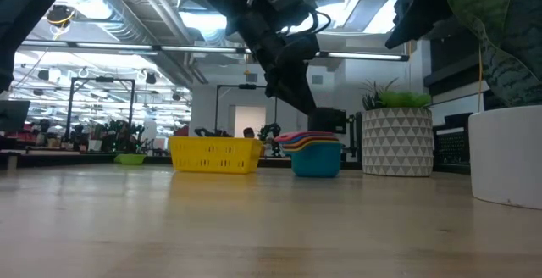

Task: Nest measuring cups in basket
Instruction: Stack the green measuring cup into the red measuring cup

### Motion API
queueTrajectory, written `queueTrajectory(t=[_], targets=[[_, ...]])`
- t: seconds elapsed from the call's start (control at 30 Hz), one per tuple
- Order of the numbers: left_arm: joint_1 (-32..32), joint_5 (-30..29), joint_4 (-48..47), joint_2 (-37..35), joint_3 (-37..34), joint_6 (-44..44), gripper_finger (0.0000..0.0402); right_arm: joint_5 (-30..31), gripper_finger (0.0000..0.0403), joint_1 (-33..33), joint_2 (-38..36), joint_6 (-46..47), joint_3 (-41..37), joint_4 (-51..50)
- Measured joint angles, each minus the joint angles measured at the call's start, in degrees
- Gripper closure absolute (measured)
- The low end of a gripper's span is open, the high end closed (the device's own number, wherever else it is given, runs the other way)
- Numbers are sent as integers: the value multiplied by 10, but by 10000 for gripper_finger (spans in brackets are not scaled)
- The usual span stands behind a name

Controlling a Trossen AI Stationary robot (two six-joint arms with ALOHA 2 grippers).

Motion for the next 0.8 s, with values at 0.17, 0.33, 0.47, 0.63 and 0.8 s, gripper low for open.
queueTrajectory(t=[0.17,0.33,0.47,0.63,0.8], targets=[[0,-2,3,0,0,0,265,0,315,0,0,0,0,0],[16,-14,-57,-7,34,19,267,0,315,0,0,0,0,0],[36,-14,-165,-14,95,55,267,0,315,0,0,0,0,0],[73,-18,-268,-22,177,91,268,0,315,0,0,0,0,0],[131,-19,-380,-22,248,107,268,0,315,0,0,0,0,0]])
